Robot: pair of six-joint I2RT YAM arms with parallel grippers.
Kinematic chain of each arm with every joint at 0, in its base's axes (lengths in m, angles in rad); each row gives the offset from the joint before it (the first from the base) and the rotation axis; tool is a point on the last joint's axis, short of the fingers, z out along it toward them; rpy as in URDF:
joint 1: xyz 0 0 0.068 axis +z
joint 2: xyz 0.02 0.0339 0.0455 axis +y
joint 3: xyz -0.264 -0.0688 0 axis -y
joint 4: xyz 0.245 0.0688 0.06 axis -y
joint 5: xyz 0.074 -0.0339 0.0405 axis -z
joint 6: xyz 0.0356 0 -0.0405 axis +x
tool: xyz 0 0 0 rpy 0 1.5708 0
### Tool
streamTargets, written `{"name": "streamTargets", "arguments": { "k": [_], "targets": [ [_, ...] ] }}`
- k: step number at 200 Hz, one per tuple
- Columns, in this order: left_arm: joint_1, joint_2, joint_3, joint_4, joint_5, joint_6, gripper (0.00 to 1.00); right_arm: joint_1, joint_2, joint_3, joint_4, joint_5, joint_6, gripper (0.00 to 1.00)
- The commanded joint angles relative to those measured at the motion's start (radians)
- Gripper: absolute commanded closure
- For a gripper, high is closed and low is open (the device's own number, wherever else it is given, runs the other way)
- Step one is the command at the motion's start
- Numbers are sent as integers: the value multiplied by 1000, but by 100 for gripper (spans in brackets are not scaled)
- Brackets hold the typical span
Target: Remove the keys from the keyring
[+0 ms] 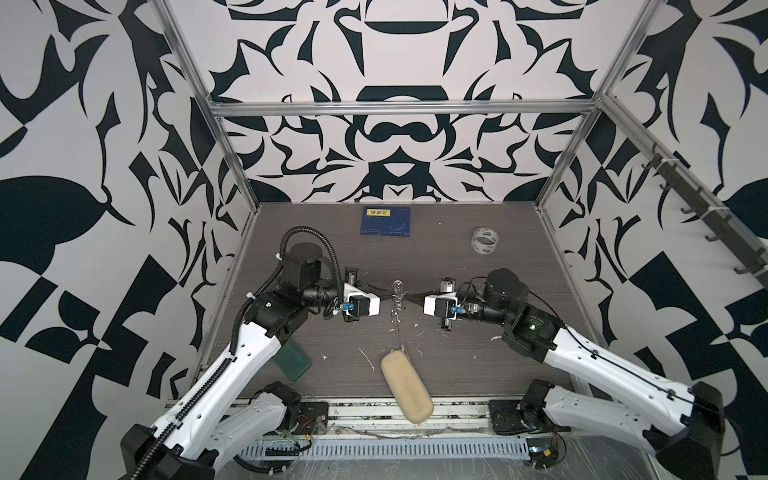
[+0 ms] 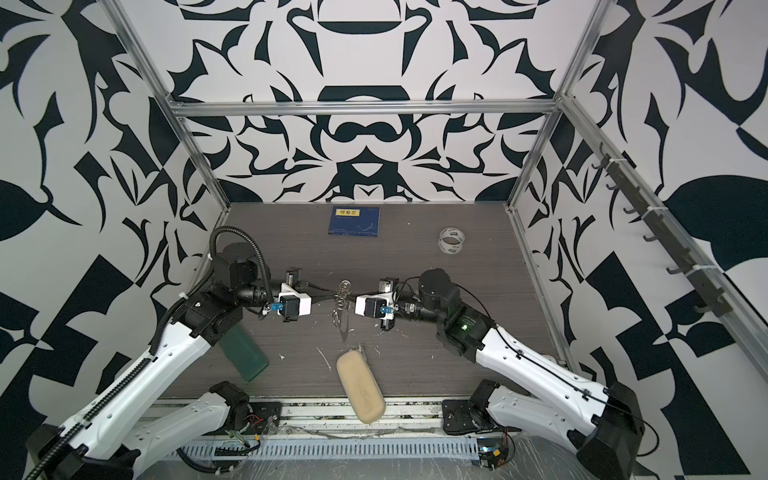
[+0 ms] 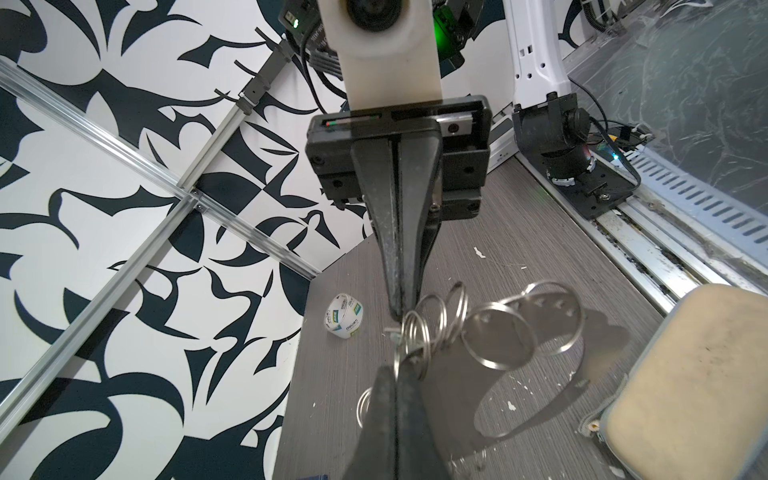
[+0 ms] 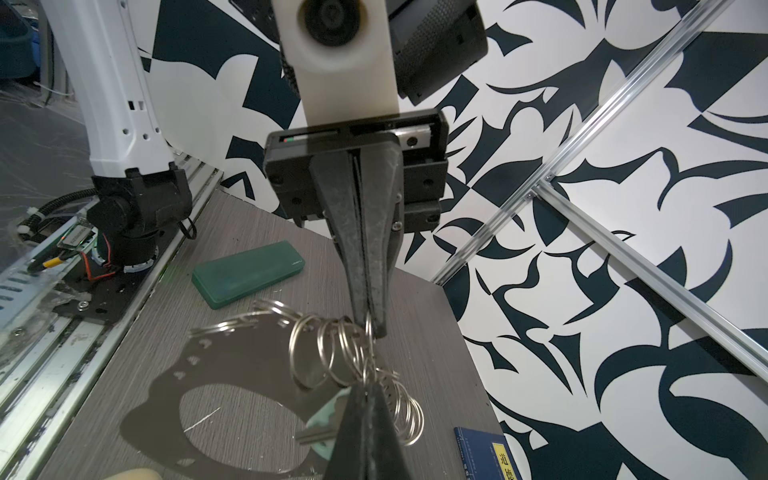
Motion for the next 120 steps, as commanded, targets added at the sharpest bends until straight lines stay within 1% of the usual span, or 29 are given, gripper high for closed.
{"name": "streamTargets", "arguments": {
  "k": [1, 33, 74, 88, 100, 120],
  "targets": [
    [12, 10, 31, -70, 10, 32, 100, -13, -11, 80, 50, -25, -30, 100],
    [12, 34, 81, -155, 37, 47, 100, -13, -11, 122, -59, 14, -194, 100],
    [12, 36, 92, -170, 36, 82, 100, -13, -5, 175, -105, -4, -258, 100],
    [12, 33, 98, -170, 34, 96, 100, -13, -1, 191, -163, 16, -318, 100],
    [12, 31, 100, -163, 34, 94, 100, -15, 2, 198, -184, 26, -341, 100],
    [12, 37, 111, -163, 44, 89, 100, -14, 3, 205, -186, 2, -320, 100]
  ]
}}
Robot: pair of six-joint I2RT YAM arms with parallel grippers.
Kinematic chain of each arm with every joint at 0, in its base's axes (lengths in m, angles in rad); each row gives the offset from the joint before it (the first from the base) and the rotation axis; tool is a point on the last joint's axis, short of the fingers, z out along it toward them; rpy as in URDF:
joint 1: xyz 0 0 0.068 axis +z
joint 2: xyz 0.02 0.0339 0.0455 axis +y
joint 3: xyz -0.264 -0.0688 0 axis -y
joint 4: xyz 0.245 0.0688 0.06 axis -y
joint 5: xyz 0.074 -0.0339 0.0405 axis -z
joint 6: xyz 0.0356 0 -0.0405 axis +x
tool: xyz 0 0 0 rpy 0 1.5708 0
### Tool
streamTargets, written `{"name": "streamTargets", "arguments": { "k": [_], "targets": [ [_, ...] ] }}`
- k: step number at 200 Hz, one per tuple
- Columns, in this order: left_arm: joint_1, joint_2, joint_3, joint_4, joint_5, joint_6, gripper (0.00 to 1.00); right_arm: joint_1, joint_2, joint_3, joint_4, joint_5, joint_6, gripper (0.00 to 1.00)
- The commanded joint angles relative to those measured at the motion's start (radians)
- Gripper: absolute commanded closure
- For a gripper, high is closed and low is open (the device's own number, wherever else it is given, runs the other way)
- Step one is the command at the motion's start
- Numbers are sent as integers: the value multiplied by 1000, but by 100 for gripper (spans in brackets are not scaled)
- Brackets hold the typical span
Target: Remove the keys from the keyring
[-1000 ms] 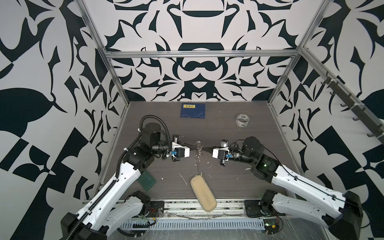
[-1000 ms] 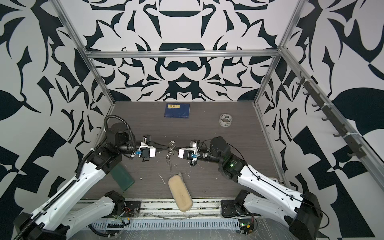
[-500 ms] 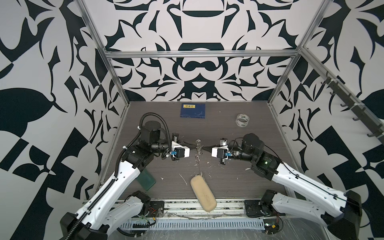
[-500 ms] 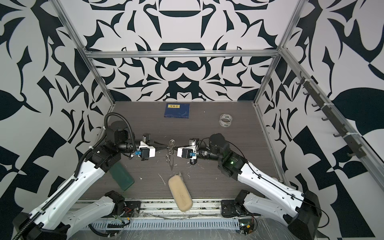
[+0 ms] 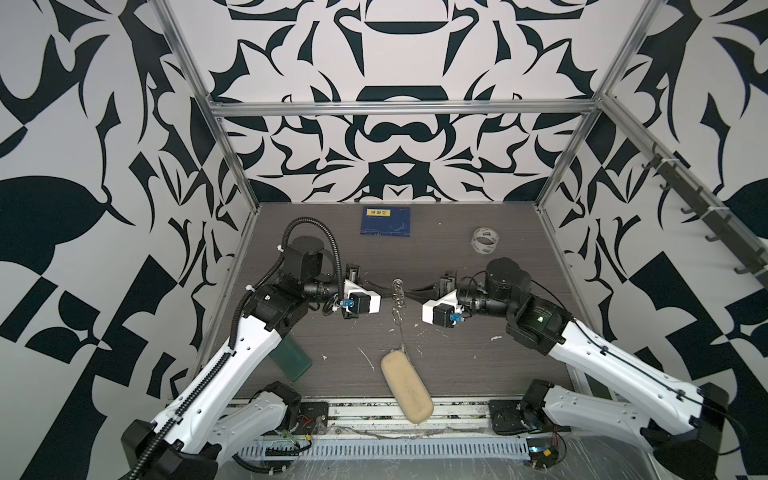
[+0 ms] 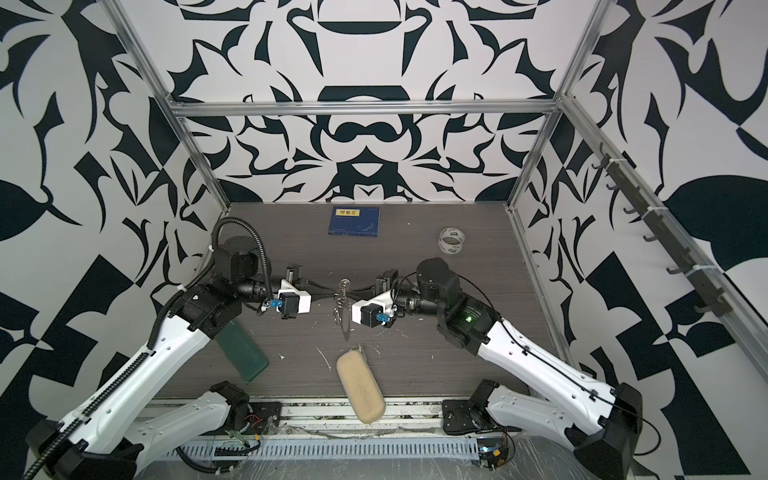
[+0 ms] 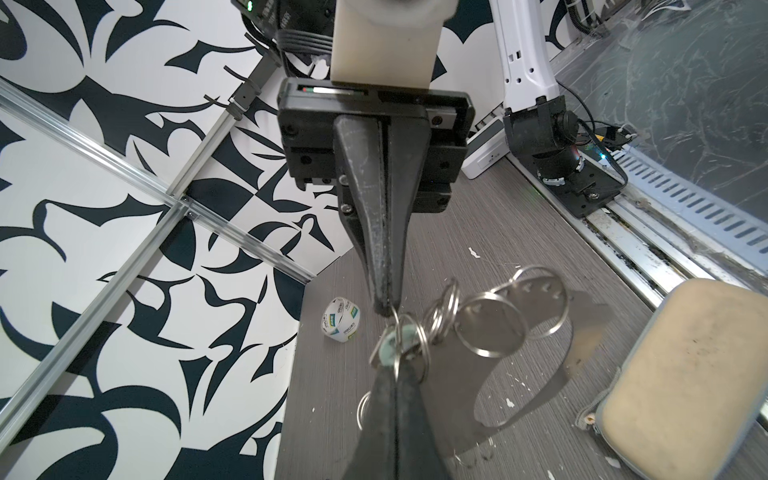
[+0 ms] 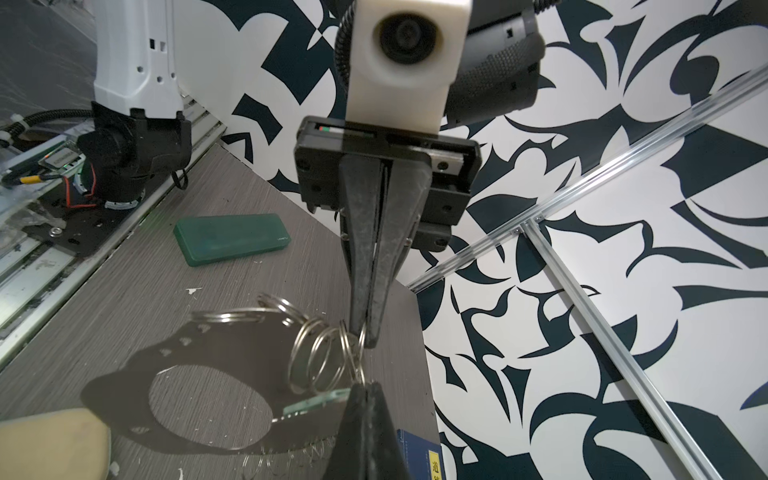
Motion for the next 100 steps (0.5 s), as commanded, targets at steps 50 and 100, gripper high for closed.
{"name": "streamTargets", "arguments": {
  "k": [50, 100],
  "targets": [
    [4, 4, 30, -61, 11, 48, 100, -10, 18, 100, 56, -43, 84, 100],
    [4, 3, 36, -59, -10, 52, 100, -10, 45, 138, 9, -66, 120, 100]
  ]
}}
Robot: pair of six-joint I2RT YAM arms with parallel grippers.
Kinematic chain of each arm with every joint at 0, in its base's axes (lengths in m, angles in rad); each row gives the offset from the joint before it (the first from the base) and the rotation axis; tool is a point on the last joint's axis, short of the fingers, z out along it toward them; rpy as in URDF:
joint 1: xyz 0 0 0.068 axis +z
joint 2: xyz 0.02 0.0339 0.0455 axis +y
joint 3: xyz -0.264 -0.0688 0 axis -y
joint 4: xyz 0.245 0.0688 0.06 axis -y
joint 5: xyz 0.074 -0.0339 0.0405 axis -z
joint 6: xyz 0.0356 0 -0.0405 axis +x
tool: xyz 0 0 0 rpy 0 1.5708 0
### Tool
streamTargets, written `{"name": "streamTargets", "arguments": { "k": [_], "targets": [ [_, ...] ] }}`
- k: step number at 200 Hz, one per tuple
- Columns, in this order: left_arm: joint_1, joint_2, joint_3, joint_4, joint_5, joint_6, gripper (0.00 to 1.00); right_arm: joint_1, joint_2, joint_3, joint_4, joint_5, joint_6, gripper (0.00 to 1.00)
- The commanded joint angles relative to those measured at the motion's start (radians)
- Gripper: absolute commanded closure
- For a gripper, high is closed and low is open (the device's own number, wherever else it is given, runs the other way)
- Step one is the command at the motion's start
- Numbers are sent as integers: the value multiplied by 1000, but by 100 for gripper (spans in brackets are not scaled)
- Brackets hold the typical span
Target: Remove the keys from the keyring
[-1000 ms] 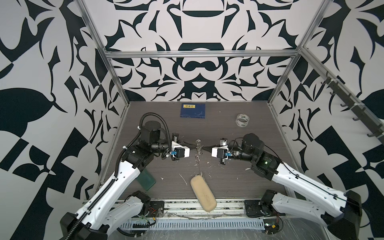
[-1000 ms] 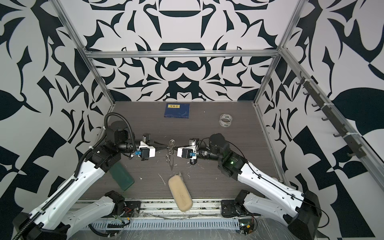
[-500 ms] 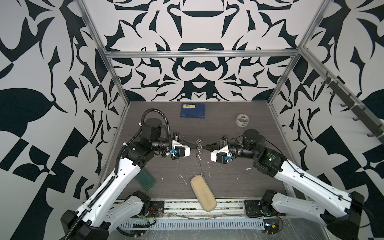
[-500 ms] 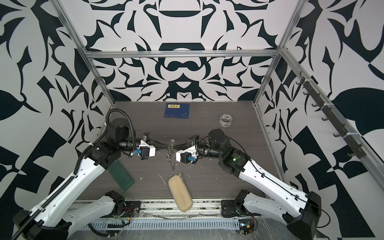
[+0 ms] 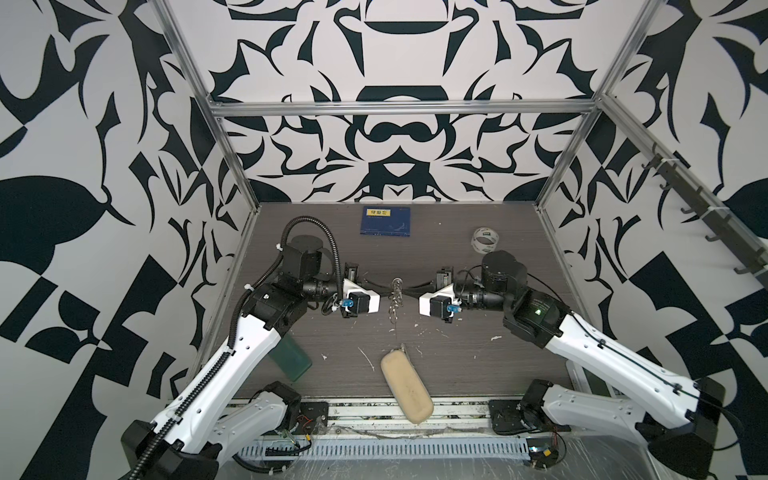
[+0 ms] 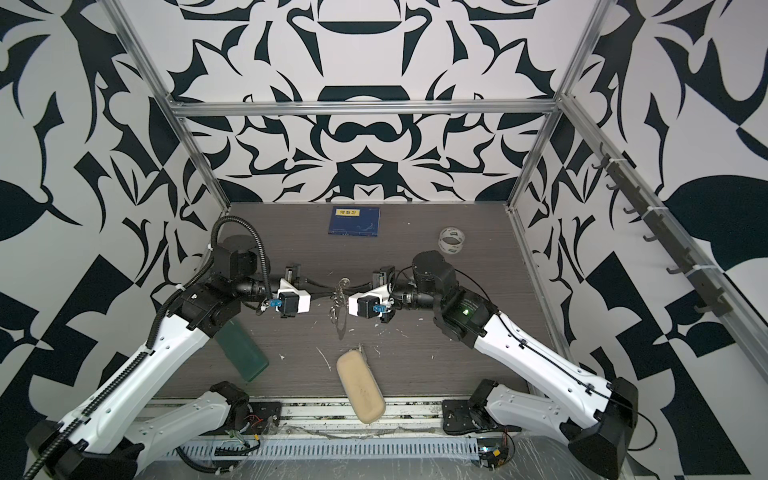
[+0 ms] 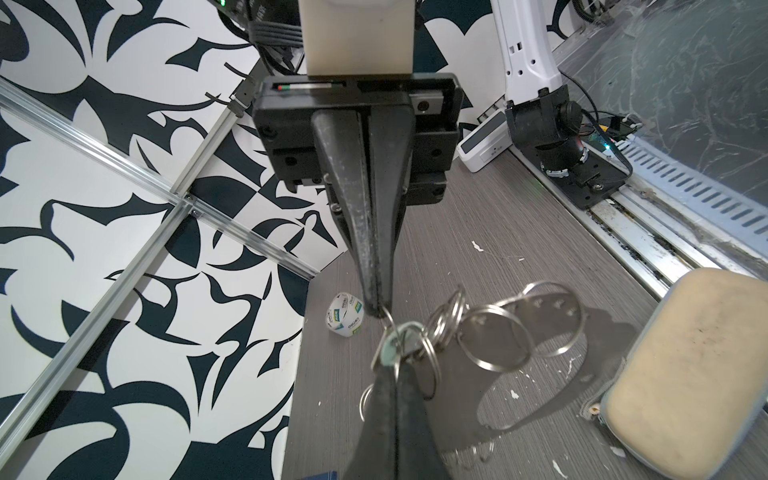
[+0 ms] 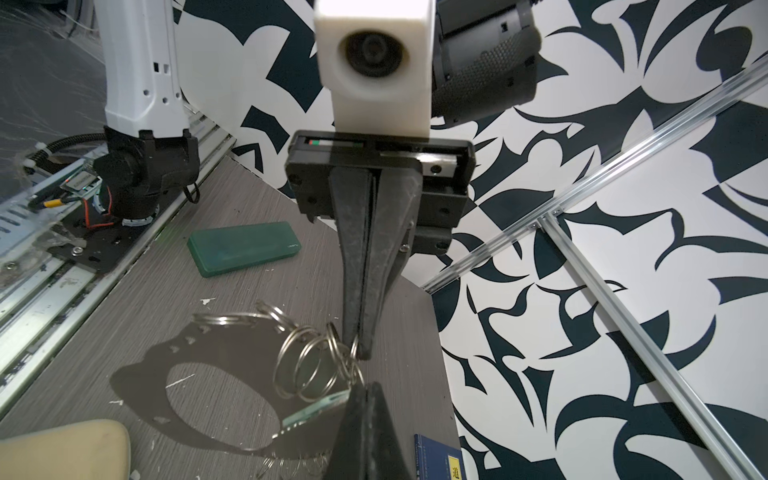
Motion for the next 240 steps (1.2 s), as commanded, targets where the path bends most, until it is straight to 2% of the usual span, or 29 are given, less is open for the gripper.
{"name": "streamTargets", "arguments": {
  "k": [1, 119, 154, 183, 240],
  "targets": [
    [2, 0, 30, -43, 0, 23, 100, -4, -4, 73, 53, -24, 49, 100],
    [-57, 16, 75, -71, -61, 48, 100, -3, 77, 140, 55, -5, 150, 100],
    [-57, 29, 108, -69, -62, -39, 100, 1, 82, 134, 55, -23, 158, 100],
    [-57, 38, 126, -64, -70, -123, 100, 4, 83, 126, 81, 31, 188, 100],
    [-57, 63, 157, -34, -95, -311, 100, 35, 77, 96, 110, 117, 167, 100]
  ]
}}
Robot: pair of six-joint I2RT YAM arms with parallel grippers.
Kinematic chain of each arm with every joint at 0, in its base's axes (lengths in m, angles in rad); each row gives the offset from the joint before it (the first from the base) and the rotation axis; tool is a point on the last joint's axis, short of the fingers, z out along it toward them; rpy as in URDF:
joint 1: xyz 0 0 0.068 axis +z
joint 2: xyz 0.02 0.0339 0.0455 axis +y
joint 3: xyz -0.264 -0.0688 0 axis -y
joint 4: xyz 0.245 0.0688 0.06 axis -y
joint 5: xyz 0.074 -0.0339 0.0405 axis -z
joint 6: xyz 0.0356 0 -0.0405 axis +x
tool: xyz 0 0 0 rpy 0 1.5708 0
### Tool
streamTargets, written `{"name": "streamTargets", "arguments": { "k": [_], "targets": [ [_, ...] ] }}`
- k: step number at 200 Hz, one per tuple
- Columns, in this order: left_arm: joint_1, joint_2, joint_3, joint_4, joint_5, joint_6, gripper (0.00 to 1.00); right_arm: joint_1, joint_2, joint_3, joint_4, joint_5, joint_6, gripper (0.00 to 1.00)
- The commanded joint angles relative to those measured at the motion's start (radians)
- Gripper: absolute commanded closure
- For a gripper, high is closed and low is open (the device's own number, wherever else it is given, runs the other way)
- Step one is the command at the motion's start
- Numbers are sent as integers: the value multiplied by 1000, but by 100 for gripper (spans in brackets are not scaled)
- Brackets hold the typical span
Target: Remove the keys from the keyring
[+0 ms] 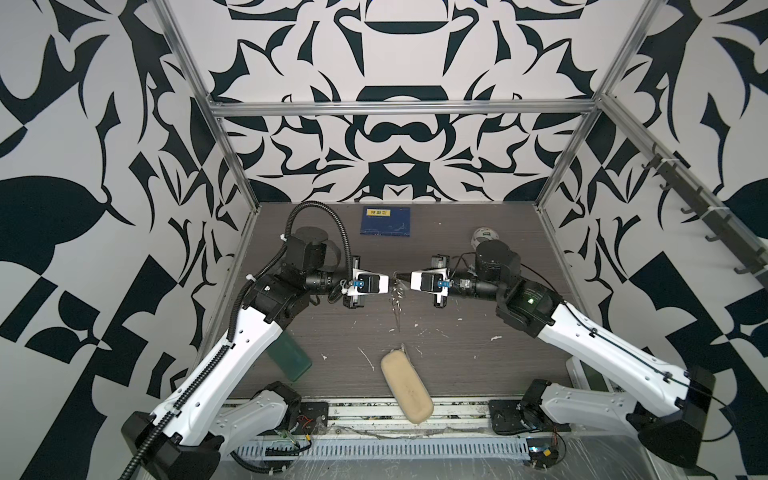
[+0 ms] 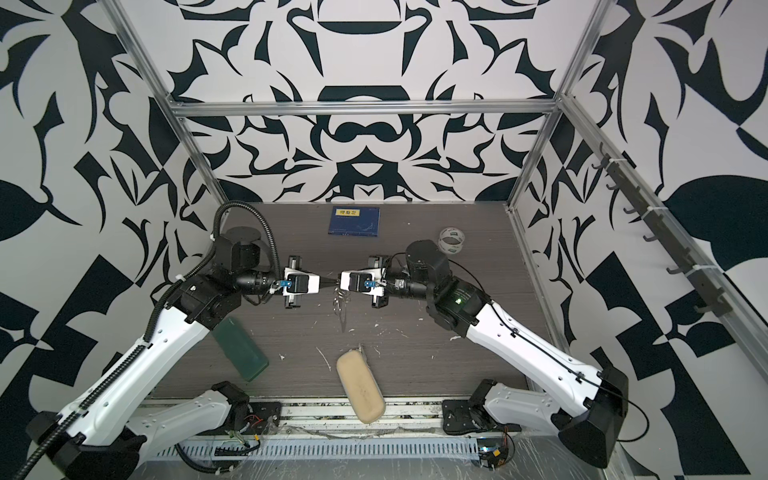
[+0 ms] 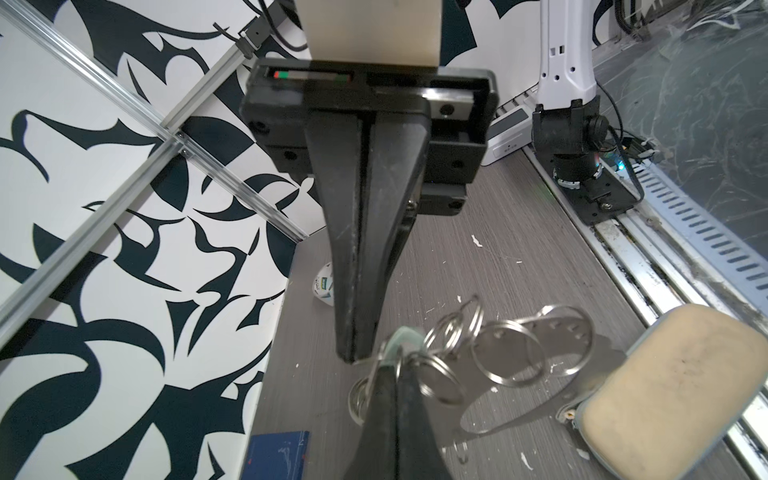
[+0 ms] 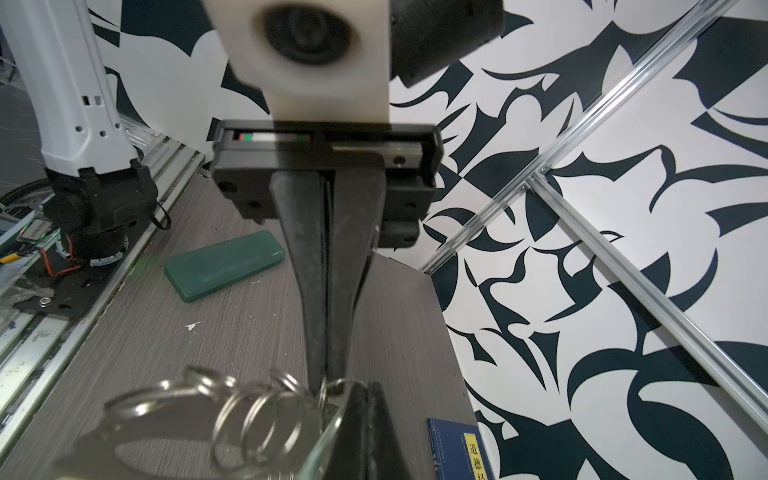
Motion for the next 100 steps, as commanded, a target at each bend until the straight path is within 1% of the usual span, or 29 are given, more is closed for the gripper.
{"name": "streamTargets", "arguments": {
  "k": [1, 24, 56, 83, 100],
  "targets": [
    [-9, 4, 42, 36, 18, -104, 100, 17, -4, 8, 88, 37, 18, 100],
    [-9, -2, 36, 64, 4, -148, 100, 19, -14, -6, 111, 58, 38, 100],
    [-9, -16, 20, 90, -2, -148, 100, 19, -20, -8, 103, 61, 44, 100],
    [-9, -47, -21, 134, 17, -133, 100, 19, -37, -25, 104, 80, 37, 100],
    [-9, -56, -33, 141, 18, -135, 100, 18, -68, -69, 169, 64, 42, 100]
  ]
}}
